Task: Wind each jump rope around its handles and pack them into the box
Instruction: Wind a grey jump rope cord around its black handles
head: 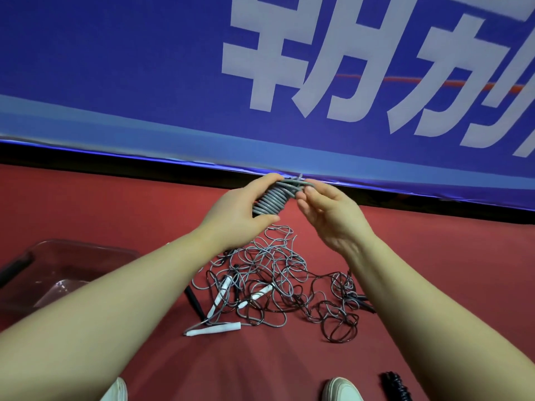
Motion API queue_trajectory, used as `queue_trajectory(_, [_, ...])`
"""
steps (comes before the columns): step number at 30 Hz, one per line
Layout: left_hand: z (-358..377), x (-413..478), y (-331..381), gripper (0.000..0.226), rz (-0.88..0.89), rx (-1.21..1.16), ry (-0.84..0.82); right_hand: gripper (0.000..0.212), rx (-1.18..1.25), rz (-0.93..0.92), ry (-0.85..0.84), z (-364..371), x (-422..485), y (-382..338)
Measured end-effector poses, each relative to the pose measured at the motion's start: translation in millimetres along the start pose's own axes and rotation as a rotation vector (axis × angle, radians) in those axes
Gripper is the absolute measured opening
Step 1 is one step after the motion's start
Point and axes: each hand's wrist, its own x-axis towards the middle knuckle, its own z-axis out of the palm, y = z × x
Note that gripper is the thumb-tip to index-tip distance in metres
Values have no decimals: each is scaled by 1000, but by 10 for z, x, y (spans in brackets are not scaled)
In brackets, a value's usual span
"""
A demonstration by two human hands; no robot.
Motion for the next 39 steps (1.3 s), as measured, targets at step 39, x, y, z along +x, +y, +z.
queue_trajectory(39, [-13, -8, 256, 59, 46, -8, 86, 15, -403, 29, -44, 31, -1, -367])
